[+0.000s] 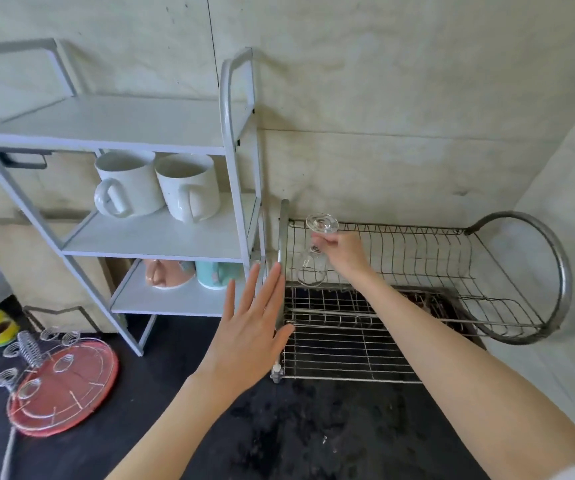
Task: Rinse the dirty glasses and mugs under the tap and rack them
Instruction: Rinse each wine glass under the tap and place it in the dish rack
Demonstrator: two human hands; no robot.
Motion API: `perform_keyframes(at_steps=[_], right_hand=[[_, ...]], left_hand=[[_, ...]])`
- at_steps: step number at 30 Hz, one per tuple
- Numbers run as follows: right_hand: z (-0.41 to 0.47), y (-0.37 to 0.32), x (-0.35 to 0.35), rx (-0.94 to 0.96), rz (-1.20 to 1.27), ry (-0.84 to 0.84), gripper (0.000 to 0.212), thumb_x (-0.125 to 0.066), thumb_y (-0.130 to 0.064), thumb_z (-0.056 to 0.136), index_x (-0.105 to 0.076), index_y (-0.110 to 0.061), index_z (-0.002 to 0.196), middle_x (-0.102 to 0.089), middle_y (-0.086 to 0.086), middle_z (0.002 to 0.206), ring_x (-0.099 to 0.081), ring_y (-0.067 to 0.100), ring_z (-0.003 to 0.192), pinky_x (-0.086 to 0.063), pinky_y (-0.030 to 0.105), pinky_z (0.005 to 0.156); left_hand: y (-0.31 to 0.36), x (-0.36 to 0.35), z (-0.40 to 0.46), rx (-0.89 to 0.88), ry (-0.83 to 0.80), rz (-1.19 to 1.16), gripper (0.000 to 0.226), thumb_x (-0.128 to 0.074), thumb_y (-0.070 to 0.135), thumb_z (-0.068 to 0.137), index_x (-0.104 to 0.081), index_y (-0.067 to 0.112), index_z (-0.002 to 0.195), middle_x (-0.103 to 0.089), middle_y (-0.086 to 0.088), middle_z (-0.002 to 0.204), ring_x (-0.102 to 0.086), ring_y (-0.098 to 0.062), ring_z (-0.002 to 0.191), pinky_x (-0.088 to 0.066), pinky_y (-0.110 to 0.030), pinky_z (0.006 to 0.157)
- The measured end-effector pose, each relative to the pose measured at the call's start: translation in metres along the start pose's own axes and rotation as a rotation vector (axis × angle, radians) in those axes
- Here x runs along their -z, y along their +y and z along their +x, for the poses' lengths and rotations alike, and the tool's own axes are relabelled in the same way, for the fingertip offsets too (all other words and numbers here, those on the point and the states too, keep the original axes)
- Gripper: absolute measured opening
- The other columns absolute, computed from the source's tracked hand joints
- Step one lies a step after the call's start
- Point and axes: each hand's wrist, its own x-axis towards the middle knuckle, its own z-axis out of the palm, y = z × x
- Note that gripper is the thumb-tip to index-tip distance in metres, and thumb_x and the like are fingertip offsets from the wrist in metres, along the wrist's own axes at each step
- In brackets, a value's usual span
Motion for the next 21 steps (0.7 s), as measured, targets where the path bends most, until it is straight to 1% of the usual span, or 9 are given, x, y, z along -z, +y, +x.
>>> perform_keyframes(at_steps=[2,4,6,7,10,12,15,17,21], right_hand=[[0.000,0.001,-0.002,0.035,0.027,-0.015,0.030,-0.054,-0.022,0.093,-0.063,-0.008,0.119,-0.065,0.006,0.120,-0.062,0.018,0.107,-0.038,0.011,0.085],[0.000,0.003,-0.004,0.067,-0.004,-0.020,0.030,-0.054,-0.024,0.094,-0.064,-0.008,0.118,-0.066,0.005,0.118,-0.061,0.008,0.090,-0.037,0.000,0.073],[0.001,0.004,-0.005,0.087,-0.034,-0.033,0.030,-0.053,-0.025,0.094,-0.065,-0.009,0.115,-0.069,0.005,0.112,-0.055,0.005,0.070,-0.037,0.000,0.058],[0.002,0.004,-0.005,0.093,-0.041,-0.039,0.029,-0.053,-0.026,0.094,-0.066,-0.009,0.114,-0.069,0.005,0.112,-0.055,0.006,0.069,-0.037,0.002,0.060],[0.004,0.005,-0.003,0.078,-0.036,-0.063,0.031,-0.053,-0.026,0.095,-0.063,-0.009,0.119,-0.065,0.005,0.119,-0.061,0.013,0.099,-0.040,0.017,0.083],[-0.001,0.005,-0.001,0.068,-0.046,-0.094,0.039,-0.053,-0.028,0.094,-0.055,-0.010,0.128,-0.061,0.006,0.125,-0.056,0.019,0.113,-0.039,0.022,0.089],[-0.020,0.008,0.006,0.079,-0.118,-0.106,0.053,-0.051,-0.035,0.094,-0.040,-0.007,0.138,-0.048,0.009,0.137,-0.046,0.022,0.125,-0.037,0.030,0.100],[-0.043,0.010,0.012,0.166,-0.305,-0.066,0.058,-0.047,-0.040,0.095,-0.033,-0.009,0.142,-0.042,0.009,0.141,-0.042,0.022,0.129,-0.035,0.034,0.105],[-0.101,0.011,0.016,0.442,-0.582,0.008,0.062,-0.038,-0.048,0.093,-0.031,-0.013,0.144,-0.035,0.008,0.149,-0.033,0.023,0.137,-0.026,0.043,0.114]], left_hand=[[0.000,0.002,0.000,-0.002,-0.010,0.018,0.064,-0.028,0.046,0.091,-0.033,0.007,0.142,-0.032,-0.009,0.151,-0.028,-0.034,0.137,-0.032,-0.057,0.102],[0.000,0.004,0.000,0.002,-0.024,0.034,0.064,-0.027,0.047,0.091,-0.032,0.008,0.142,-0.032,-0.008,0.150,-0.028,-0.034,0.137,-0.032,-0.055,0.102],[0.000,0.005,0.000,0.010,-0.033,0.047,0.064,-0.025,0.049,0.092,-0.032,0.009,0.142,-0.031,-0.007,0.150,-0.024,-0.032,0.139,-0.028,-0.053,0.103],[0.000,0.006,0.000,0.011,-0.035,0.058,0.064,-0.023,0.050,0.093,-0.034,0.009,0.142,-0.031,-0.006,0.150,-0.024,-0.031,0.139,-0.027,-0.052,0.103],[0.001,0.011,0.000,0.023,-0.063,0.078,0.068,-0.010,0.053,0.096,-0.036,0.010,0.141,-0.030,-0.005,0.150,-0.028,-0.032,0.136,-0.024,-0.051,0.103],[0.004,0.017,-0.001,0.025,-0.076,0.075,0.070,-0.011,0.056,0.094,-0.031,0.010,0.144,-0.023,-0.004,0.153,-0.018,-0.033,0.139,-0.017,-0.052,0.106],[0.009,0.019,-0.007,0.077,-0.093,-0.033,0.081,-0.004,0.068,0.081,0.007,0.021,0.147,0.018,0.005,0.152,0.024,-0.024,0.138,0.014,-0.044,0.111],[0.014,0.020,-0.016,0.146,-0.098,-0.083,0.084,0.010,0.076,0.072,0.023,0.028,0.140,0.030,0.010,0.147,0.032,-0.018,0.136,0.020,-0.040,0.110],[0.035,0.020,-0.052,0.293,-0.070,-0.214,0.096,0.023,0.078,0.064,0.012,0.030,0.146,0.021,0.014,0.150,0.028,-0.014,0.139,0.018,-0.040,0.111]])
